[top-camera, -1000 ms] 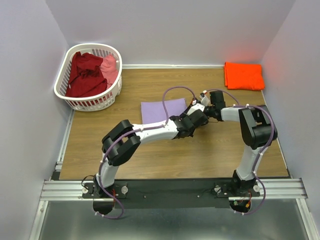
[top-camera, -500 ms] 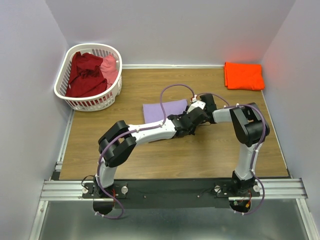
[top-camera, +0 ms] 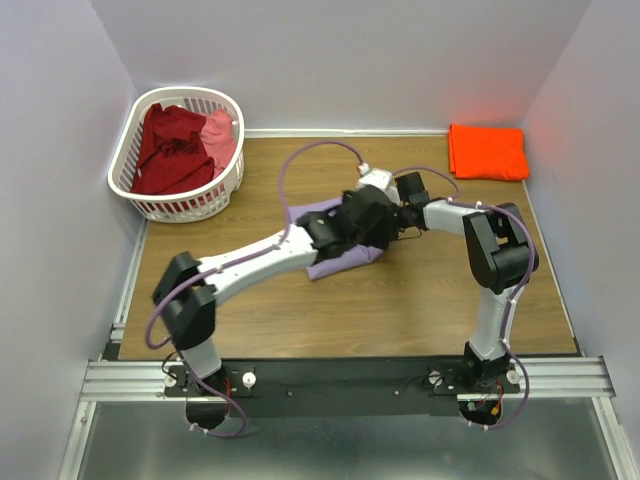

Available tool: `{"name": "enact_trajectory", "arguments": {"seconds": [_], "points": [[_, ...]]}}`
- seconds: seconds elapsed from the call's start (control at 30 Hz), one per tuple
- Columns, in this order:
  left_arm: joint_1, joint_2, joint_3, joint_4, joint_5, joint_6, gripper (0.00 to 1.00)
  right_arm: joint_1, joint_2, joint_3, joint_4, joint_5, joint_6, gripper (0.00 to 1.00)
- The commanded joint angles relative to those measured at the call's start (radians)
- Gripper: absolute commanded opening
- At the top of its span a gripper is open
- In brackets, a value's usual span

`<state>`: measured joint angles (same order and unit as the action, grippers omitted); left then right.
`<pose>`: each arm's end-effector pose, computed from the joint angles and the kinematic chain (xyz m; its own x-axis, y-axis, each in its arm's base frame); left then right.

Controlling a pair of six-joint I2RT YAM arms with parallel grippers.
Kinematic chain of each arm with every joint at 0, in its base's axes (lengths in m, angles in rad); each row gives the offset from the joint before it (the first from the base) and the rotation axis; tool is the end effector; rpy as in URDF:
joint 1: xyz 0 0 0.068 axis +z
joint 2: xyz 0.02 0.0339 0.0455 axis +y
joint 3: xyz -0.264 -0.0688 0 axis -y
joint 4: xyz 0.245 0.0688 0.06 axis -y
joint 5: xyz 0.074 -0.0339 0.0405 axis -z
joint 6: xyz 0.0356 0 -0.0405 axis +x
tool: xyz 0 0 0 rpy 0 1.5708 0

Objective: Fold and stack the t-shirts
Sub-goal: Neatly place the folded tshirt to the corner

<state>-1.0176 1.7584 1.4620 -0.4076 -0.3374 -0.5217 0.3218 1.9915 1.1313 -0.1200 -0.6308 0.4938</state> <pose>0.2218 -0.3368 0.2891 -0.6289 0.1234 -0.7676 0.4116 0.8904 -0.1941 0.3636 0.1434 0.1226 -0.9626 0.0826 -0.2581 -0.1258 0.7076 0.6953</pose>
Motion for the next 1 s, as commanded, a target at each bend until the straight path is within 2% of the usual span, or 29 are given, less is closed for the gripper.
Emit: {"name": "enact_trajectory", "arguments": {"seconds": [0.0,0.03,0.07,0.23,0.3,0.43,0.53,0.63,0.77,0.97], "points": [[0.128,-0.166,-0.051,-0.013,0.037,0.064,0.8,-0.013,-0.014,0.096,-0.184,0.242,-0.202,0.0],[0.157,-0.213,-0.066,-0.013,0.055,0.103,0.86,-0.026,-0.01,0.14,-0.217,0.288,-0.239,0.0],[0.193,-0.233,-0.074,-0.013,0.064,0.121,0.87,-0.032,-0.005,0.16,-0.234,0.316,-0.256,0.0],[0.427,-0.313,-0.126,-0.01,0.072,0.232,0.88,-0.082,0.032,0.31,-0.306,0.447,-0.389,0.01],[0.511,-0.344,-0.19,0.027,0.086,0.253,0.88,-0.104,0.056,0.392,-0.314,0.482,-0.449,0.0],[0.592,-0.395,-0.322,0.117,0.135,0.235,0.88,-0.136,0.133,0.551,-0.337,0.626,-0.547,0.0],[0.64,-0.405,-0.42,0.171,0.197,0.227,0.88,-0.156,0.205,0.668,-0.345,0.738,-0.621,0.0],[0.671,-0.415,-0.5,0.21,0.228,0.221,0.88,-0.184,0.28,0.784,-0.346,0.787,-0.676,0.0],[0.672,-0.424,-0.572,0.247,0.187,0.219,0.87,-0.214,0.363,0.901,-0.345,0.824,-0.741,0.0],[0.675,-0.381,-0.589,0.273,0.141,0.219,0.86,-0.26,0.438,1.036,-0.346,0.875,-0.85,0.0]]}}
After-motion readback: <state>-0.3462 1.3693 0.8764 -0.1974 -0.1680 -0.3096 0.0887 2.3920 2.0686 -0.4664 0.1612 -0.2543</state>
